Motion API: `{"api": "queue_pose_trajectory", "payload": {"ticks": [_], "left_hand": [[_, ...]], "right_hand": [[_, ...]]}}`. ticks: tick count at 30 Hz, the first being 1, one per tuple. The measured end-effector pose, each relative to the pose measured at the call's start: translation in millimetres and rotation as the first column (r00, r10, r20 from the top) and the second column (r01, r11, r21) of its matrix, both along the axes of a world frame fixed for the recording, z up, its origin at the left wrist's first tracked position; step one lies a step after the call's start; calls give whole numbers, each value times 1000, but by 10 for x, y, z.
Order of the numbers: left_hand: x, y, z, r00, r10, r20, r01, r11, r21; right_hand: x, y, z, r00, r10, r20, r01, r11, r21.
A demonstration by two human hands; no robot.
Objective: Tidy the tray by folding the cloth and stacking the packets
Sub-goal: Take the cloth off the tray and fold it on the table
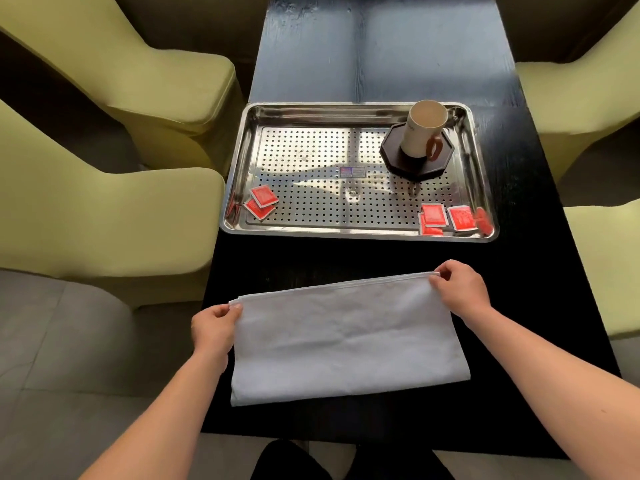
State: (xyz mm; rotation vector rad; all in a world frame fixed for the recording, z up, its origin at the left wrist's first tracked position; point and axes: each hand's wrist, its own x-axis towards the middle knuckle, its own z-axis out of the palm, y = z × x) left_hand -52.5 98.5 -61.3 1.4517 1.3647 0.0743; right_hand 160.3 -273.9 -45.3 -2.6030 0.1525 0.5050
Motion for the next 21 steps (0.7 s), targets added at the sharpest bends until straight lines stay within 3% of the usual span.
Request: {"api": "queue_pose_trajectory", "payload": {"ticks": [14,21], "left_hand": [[72,32,-129,976,-50,-214,93,976,196],[-176,-146,-48,901,-283,-328,363,906,216]], "right_hand": [[87,25,-235,1000,-26,-10,25,994,-105],[-81,28,-171,993,-22,115,34,994,-108]]}}
